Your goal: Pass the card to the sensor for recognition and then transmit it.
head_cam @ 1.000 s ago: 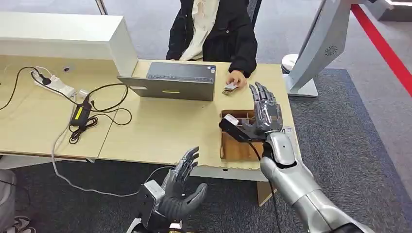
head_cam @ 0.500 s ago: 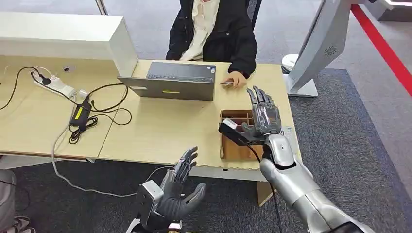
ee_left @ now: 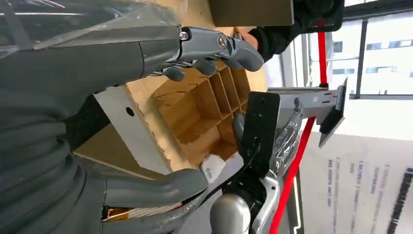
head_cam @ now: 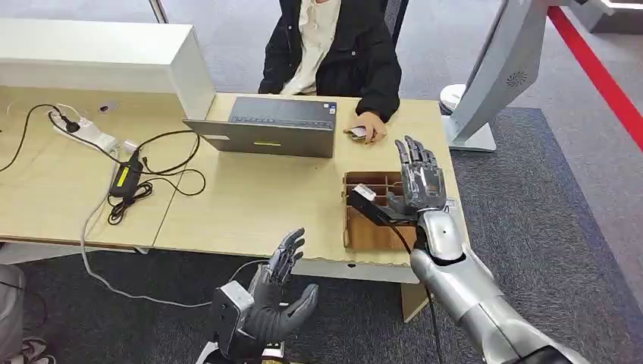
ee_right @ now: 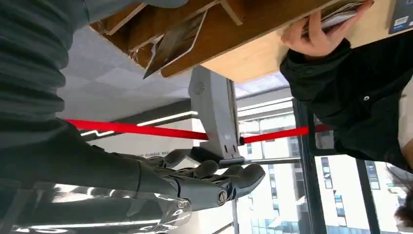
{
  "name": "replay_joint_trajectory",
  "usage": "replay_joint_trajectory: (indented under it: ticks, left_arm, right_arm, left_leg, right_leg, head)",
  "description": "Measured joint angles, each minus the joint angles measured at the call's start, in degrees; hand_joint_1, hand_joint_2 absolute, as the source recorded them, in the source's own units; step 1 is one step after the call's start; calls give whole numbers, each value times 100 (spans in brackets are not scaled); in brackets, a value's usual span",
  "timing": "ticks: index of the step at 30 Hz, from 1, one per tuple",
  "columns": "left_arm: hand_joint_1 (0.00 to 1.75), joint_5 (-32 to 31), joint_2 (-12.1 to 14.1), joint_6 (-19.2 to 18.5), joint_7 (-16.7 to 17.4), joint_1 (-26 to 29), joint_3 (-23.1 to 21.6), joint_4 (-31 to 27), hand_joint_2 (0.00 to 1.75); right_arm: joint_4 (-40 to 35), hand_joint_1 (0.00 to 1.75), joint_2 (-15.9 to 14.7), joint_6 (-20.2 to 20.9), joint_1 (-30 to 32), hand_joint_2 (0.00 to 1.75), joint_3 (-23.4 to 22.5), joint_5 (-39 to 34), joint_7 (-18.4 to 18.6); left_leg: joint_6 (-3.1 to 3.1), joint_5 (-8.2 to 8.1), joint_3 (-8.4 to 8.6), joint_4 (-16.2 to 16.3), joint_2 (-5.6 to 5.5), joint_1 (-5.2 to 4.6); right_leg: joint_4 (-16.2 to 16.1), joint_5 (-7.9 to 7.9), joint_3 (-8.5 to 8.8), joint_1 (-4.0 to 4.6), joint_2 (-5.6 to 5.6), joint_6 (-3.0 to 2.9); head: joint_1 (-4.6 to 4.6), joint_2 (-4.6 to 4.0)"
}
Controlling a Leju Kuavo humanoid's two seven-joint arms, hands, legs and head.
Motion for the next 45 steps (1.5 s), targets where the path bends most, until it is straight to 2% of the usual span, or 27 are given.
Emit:
replay_joint_trajectory:
  ticks: [25,27,32,45]
  left_arm:
    - [0,39,123,72,37,22,-2,-142,175]
    - [0,94,155,53,50,18,-13,-184,175]
    - [0,129,155,2,28,15,-22,-190,175]
    - [0,151,160,-31,-4,19,-28,-190,175]
  right_arm:
    - [74,0,-96,2,-23,175,-44,20,39]
    - [96,0,-98,177,-22,175,-42,182,144]
    - [160,0,-114,315,-28,175,-42,300,230]
    - [383,0,-147,367,-138,175,-42,374,251]
  left_leg:
    - [0,0,0,0,0,0]
    - [0,0,1,0,0,0]
    - [0,0,0,0,0,0]
    - [0,0,-1,0,-1,0]
  right_leg:
    - [0,0,-1,0,0,0]
    - [0,0,-1,0,0,0]
    - [0,0,-1,0,0,0]
    - [0,0,-1,0,0,0]
  head:
    - [0,0]
    - [0,0]
    - [0,0]
    - [0,0]
